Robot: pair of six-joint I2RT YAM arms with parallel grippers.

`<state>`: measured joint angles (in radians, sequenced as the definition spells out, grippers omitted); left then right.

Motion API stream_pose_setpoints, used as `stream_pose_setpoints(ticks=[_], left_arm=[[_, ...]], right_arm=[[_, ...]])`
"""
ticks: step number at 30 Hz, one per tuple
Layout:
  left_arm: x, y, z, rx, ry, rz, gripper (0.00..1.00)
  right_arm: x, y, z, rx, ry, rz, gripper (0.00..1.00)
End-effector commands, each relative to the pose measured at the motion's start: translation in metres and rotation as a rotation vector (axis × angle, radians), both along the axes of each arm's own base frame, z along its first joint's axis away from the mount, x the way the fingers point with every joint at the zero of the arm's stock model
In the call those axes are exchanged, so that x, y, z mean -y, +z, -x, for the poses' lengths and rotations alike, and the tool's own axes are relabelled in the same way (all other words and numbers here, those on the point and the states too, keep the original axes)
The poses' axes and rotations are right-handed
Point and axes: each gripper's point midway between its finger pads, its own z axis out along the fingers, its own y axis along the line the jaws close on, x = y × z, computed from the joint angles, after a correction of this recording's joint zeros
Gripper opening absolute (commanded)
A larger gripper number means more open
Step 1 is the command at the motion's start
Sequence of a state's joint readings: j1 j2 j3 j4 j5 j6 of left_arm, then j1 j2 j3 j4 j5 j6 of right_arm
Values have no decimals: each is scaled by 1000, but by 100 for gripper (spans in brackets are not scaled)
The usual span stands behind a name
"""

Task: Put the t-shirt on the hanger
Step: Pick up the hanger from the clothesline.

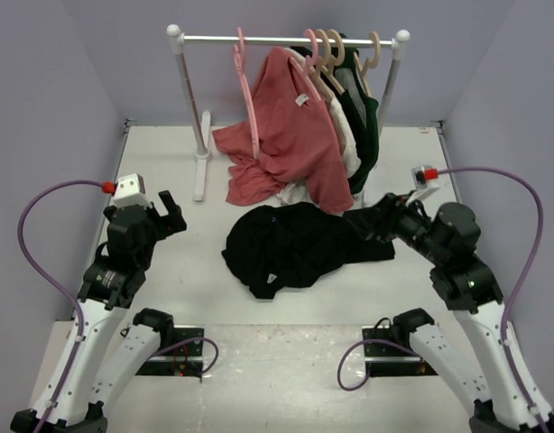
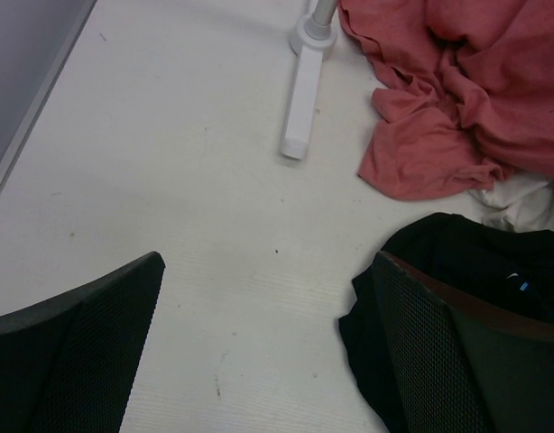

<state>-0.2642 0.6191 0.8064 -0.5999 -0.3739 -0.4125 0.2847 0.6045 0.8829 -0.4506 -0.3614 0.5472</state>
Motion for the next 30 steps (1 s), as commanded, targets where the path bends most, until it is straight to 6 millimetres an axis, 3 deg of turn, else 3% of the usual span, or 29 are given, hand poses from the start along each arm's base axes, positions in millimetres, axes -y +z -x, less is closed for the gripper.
stream_pose_setpoints(ticks=[1,3,5,11,13,14,16,19,22,27,30], left_arm=[[3,6,-6,33,-3,26,100],[3,6,-7,33,-5,26,100],[5,4,-8,27,-17,24,100],[8,-3,-11,-4,-32,19,100],[9,-4,-11,-4,-35,20,100],[9,-4,-12,-2,-38,20,100],[10,-4,-11,-3,-43,21,100],[10,-4,-11,0,-44,21,100],[11,-4,-12,-3,-48,21,100],[12,-3,-12,1,-57,23,100],[13,-4,-12,1,-59,22,100]], right_arm=[[-58,66,-7,135,149,22,73],[-88,76,-38,125,128,122,74],[-102,72,-57,100,101,205,75],[-153,65,-153,92,-27,403,73],[-163,62,-174,86,-52,451,72],[-170,81,-186,118,-67,445,70],[-185,60,-202,89,-46,496,69],[-197,65,-213,110,-43,486,66],[-202,50,-225,106,-54,514,59],[-202,22,-236,83,-82,567,33],[-198,24,-236,93,-118,552,26]])
